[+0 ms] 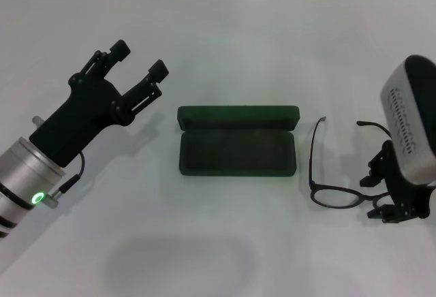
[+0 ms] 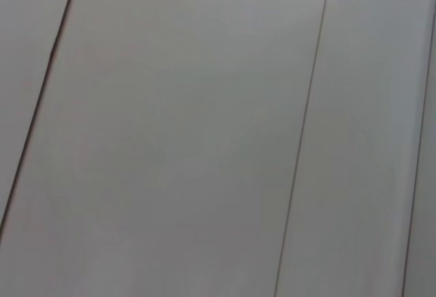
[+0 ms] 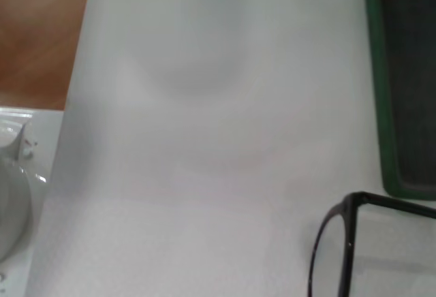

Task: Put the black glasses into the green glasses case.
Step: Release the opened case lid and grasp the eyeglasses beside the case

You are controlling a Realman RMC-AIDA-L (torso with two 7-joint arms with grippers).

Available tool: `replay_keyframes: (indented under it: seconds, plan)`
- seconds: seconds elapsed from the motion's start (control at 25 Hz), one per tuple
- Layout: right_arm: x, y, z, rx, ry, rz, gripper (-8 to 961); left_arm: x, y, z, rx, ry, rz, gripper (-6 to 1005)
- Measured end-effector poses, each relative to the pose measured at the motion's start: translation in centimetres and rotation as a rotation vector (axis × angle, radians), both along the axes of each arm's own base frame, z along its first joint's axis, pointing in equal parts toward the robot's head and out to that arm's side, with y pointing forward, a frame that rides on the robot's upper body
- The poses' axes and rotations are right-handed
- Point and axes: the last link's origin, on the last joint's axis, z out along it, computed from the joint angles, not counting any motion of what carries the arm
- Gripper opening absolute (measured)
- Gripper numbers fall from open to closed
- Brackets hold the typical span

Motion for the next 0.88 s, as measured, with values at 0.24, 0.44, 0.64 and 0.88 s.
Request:
replay_keyframes:
  seconds: [0.24, 0.44, 0.64, 0.88]
  plan:
    - [0.1, 0.1, -1.4, -0.012, -0.023, 0.034, 485, 0.0, 0.2, -0.2, -0.007, 0.006, 0.006, 854]
    - [0.4, 0.3, -2.2, -0.014, -0.042, 0.05, 431, 0.0, 0.3, -0.4, -0.011, 0.007, 0.009, 853]
    - [0.3, 0.2, -2.3, -0.017, -0.041, 0.053, 359, 0.0, 0.3, -0.4, -0.013, 0.008, 0.011, 852]
    - [0.3, -0.2, -2.3, -0.033, -0.045, 0.051, 254, -0.1, 0.3, -0.4, -0.013, 0.006, 0.02, 850]
